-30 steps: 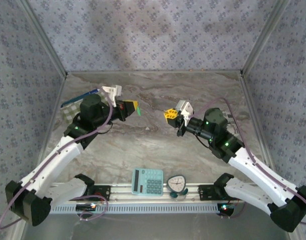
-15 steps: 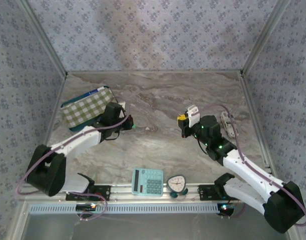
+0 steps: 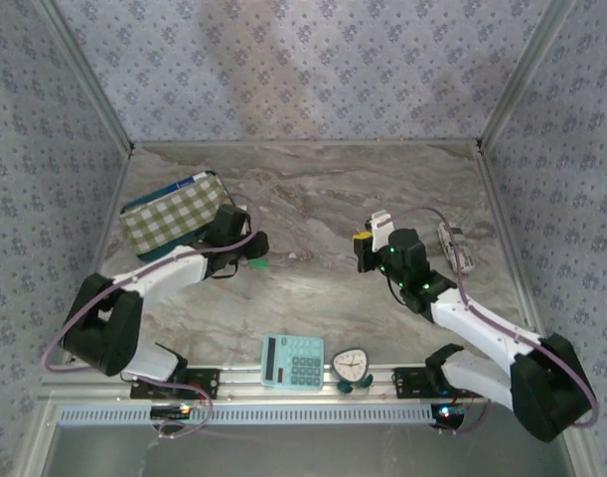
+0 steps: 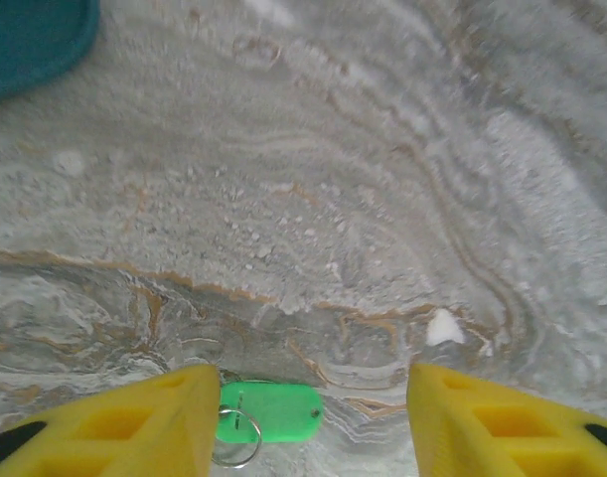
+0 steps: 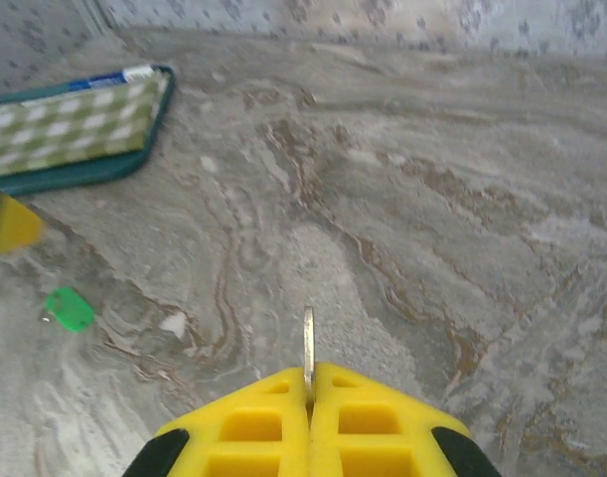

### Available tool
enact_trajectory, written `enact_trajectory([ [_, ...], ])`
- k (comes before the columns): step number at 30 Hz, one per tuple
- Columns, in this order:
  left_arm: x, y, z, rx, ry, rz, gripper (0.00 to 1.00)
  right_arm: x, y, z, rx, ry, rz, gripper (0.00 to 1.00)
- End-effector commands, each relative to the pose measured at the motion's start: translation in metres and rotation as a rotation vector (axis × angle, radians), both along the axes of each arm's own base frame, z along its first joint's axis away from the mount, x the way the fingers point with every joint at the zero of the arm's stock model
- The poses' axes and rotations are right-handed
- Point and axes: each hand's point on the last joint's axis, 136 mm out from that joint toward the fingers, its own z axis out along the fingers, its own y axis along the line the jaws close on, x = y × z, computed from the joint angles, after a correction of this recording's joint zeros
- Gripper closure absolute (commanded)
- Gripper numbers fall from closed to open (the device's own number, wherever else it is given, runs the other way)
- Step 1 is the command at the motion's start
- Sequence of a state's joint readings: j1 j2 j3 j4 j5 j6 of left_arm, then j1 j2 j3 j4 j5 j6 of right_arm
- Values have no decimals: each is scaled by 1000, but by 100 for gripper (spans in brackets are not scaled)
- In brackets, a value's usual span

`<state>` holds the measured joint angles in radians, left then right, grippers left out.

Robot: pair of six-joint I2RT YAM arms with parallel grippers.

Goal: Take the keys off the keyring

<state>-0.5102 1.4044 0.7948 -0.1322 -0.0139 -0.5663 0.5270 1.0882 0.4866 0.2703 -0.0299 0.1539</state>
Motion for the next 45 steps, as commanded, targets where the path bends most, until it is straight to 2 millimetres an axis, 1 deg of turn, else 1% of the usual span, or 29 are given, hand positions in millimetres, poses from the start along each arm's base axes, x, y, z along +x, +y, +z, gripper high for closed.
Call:
enact_trajectory([
  [1,-6,10,33,-24,-80,16,45,17,-2,-13,19,40,-61,100],
  [3,-15,12,44,-55,-103,10,45,27,2,-27,16,88,-74,100],
  [5,-25,15,54,-75,-126,11,44,36,9,-43,14,130,-67,98],
  [10,-44,29,67,-103,-170,32,42,56,20,-84,23,224,-90,94],
  [12,-49,34,70,-98,-186,41,42,61,24,-95,34,253,-95,93],
  [13,-51,37,70,-93,-191,47,41,63,25,-99,38,265,-100,91],
  [15,-53,40,70,-89,-196,55,40,64,22,-104,37,276,-120,81],
  [17,-54,42,72,-85,-202,56,40,64,17,-105,33,276,-143,71],
  [18,-54,43,72,-80,-204,57,40,65,11,-105,30,275,-163,65],
  [19,-53,44,73,-75,-206,58,40,64,7,-105,29,274,-177,61],
  [22,-51,47,77,-61,-217,68,40,62,-11,-97,15,264,-219,55],
  [23,-49,48,80,-58,-226,72,38,60,-18,-91,2,256,-233,52],
  [25,-47,54,82,-33,-236,98,29,56,-29,-75,-35,227,-252,47],
  [26,-45,58,83,-12,-242,112,25,55,-36,-65,-66,208,-272,40],
  [27,-43,64,84,18,-246,133,2,54,-47,-56,-97,190,-310,5],
  [28,-41,70,86,45,-253,152,1,54,-55,-46,-120,174,-344,0],
  [31,-29,90,93,185,-290,207,1,53,-91,-21,-182,138,-486,0],
  [33,-16,111,99,317,-343,286,1,52,-126,-5,-257,73,-645,0],
  [35,-8,125,99,438,-397,307,1,46,-146,5,-328,-15,-710,0],
  [36,-6,141,97,506,-426,372,1,43,-153,5,-369,-36,-710,0],
  [37,-4,154,95,548,-450,411,1,41,-163,4,-411,-62,-731,0],
  [38,-2,167,88,567,-463,438,1,37,-174,-2,-446,-68,-761,0],
  [39,1,176,79,563,-474,437,1,34,-184,-10,-464,-60,-787,0],
  [40,4,183,75,554,-489,437,1,31,-192,-17,-465,-50,-806,0],
  [42,8,200,57,537,-501,471,1,29,-203,-32,-411,-61,-825,0],
  [43,11,211,46,532,-479,504,1,29,-205,-40,-380,-73,-820,0],
  [44,14,217,37,539,-456,508,1,32,-210,-40,-390,-99,-823,0],
  [45,19,222,32,557,-459,522,1,35,-210,-42,-380,-82,-823,0],
])
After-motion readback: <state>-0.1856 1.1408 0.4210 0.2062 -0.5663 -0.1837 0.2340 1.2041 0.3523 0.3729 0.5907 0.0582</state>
